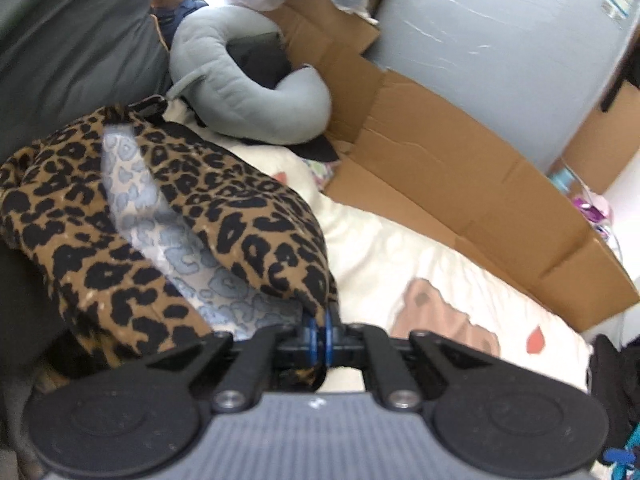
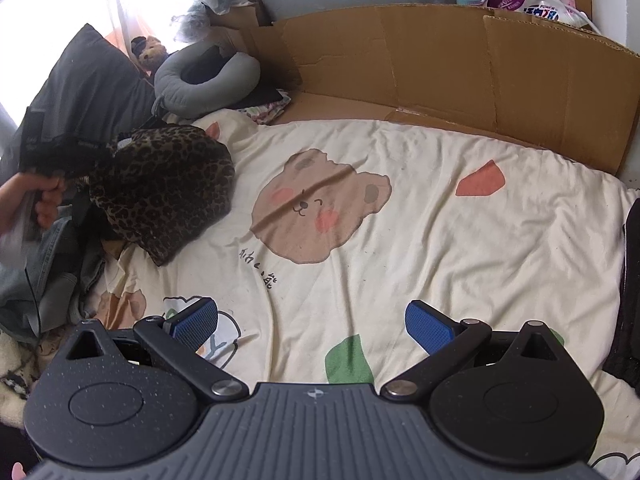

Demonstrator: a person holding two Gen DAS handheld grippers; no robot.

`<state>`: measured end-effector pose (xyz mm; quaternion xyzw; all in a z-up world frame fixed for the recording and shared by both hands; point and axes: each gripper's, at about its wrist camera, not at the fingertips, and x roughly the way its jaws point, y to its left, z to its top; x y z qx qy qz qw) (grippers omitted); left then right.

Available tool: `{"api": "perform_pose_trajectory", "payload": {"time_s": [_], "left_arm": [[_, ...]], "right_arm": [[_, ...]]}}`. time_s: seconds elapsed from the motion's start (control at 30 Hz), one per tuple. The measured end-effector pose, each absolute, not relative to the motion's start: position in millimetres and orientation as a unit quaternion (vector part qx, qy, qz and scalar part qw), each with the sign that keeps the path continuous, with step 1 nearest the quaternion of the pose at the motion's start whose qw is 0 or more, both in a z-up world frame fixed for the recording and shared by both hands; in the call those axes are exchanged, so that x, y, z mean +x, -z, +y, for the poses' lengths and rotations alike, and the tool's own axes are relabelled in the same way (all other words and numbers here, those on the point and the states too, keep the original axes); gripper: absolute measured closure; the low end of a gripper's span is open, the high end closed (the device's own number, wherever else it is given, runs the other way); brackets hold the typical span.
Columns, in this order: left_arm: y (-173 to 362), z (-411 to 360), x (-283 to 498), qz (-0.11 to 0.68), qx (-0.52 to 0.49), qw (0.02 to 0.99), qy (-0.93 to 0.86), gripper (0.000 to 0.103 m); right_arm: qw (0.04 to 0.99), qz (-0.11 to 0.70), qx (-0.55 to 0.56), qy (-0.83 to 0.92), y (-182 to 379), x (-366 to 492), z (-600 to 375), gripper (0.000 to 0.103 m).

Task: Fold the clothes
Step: 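Close the left gripper on the leopard-print garment edge, then lift the garment with the left gripper while the right tool approaches it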

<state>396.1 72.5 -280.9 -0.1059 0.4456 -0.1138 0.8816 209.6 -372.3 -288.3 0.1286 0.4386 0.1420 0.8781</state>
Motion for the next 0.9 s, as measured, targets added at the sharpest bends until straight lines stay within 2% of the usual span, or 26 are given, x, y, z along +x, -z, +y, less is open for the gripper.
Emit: {"api": "perform_pose_trajectory", "payload": {"time_s": [0.37, 0.9], "left_arm": [[284.6, 57.9, 321.5, 0.448, -0.116, 0.873, 0.152, 0.099], [321.0, 9.4, 251.2, 0.467, -0.125, 0.846, 0.225, 0.099]], "right_arm": [[0.873, 0.445, 0.136, -0.148, 292.4, 206.0, -369.6, 0.0], [0.861, 0.461, 0.14, -0.161, 303.0, 198.2, -356.9, 0.0]]}}
